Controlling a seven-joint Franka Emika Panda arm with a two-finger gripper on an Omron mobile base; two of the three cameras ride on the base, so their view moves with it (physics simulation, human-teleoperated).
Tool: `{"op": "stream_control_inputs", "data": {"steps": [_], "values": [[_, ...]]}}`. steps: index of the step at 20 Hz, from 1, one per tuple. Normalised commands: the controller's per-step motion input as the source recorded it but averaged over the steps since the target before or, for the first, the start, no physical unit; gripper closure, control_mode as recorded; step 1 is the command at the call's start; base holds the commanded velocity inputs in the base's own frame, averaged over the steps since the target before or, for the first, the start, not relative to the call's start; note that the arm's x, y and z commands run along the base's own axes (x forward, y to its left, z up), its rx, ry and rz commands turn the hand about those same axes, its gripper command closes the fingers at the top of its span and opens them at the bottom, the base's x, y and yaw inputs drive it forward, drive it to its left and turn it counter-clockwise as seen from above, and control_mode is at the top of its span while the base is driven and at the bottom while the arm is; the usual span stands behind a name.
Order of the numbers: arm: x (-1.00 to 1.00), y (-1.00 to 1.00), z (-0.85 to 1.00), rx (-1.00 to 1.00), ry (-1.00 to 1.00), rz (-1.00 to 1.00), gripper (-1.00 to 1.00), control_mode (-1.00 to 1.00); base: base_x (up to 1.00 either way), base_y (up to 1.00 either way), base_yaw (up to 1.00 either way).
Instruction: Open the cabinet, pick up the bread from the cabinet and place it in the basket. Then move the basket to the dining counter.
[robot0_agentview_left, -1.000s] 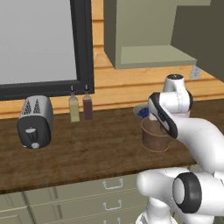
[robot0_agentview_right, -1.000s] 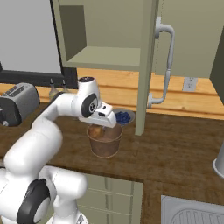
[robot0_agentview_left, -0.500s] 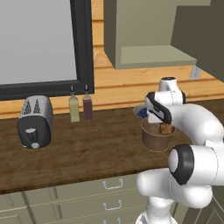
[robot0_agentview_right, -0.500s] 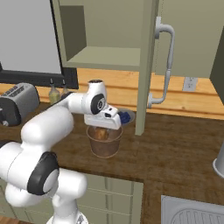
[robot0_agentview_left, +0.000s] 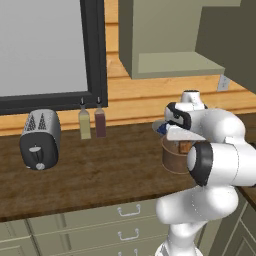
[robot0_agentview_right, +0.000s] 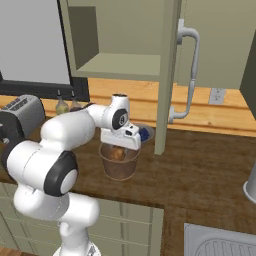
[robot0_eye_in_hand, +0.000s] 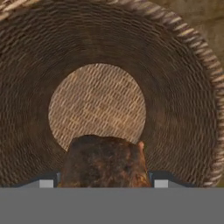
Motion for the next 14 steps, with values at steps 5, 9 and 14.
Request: {"op": "stream_control_inputs", "data": {"steps": [5, 9, 14], "values": [[0.0, 0.09, -0.29, 0.01, 0.0, 0.0, 1.0, -1.0, 0.0, 0.0, 0.0], [0.0, 0.08, -0.06, 0.0, 0.0, 0.0, -1.0, -1.0, 0.0, 0.0, 0.0], [0.01, 0.0, 0.0, 0.0, 0.0, 0.0, -1.0, -1.0, 0.0, 0.0, 0.0]]}}
